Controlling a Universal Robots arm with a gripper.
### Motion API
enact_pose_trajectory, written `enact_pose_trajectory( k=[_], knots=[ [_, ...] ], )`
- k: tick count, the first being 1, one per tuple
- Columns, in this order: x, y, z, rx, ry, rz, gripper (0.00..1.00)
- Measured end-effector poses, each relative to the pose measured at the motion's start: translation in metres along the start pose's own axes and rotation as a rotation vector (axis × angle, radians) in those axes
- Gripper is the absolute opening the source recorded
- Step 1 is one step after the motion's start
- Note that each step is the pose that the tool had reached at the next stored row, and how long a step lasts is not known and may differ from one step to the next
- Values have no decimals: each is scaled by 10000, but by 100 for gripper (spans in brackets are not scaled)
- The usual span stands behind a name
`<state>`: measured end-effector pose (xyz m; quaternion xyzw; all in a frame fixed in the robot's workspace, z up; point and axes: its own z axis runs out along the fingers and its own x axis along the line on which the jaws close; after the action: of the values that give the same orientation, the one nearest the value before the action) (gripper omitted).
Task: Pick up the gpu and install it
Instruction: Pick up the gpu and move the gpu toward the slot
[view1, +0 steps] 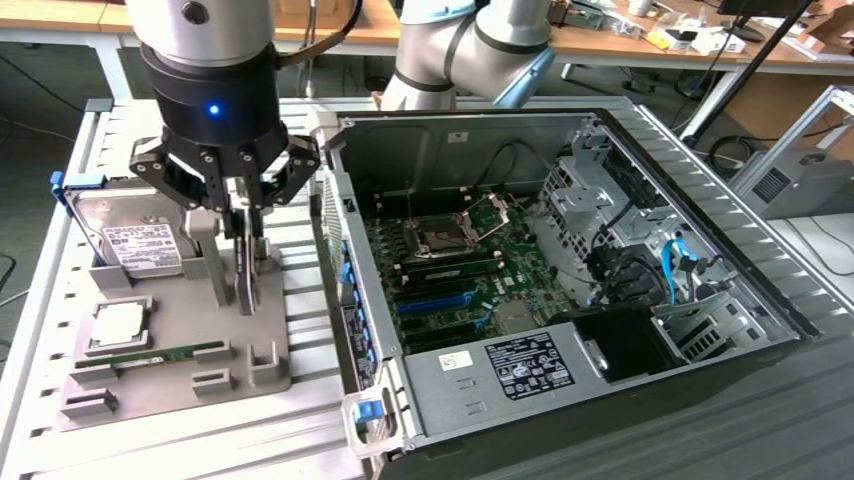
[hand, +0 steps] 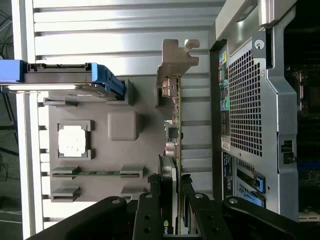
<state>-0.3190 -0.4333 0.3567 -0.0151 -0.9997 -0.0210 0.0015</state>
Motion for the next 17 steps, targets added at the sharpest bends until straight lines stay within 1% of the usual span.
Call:
enact_pose_trajectory(
  k=[1,2,3,7,11,14,15,17],
  knots=[
    [-1,2,-44,-4,0,0,27],
    [-3,6,-133,-13,1,0,27],
    [-4,8,-180,-16,1,0,27],
    [-4,13,-312,-26,1,0,27],
    [-3,18,-431,-44,2,0,27],
    [-3,22,-514,-74,2,0,27],
    [-3,22,-532,-87,2,0,27],
    [-3,22,-535,-96,1,0,27]
  ],
)
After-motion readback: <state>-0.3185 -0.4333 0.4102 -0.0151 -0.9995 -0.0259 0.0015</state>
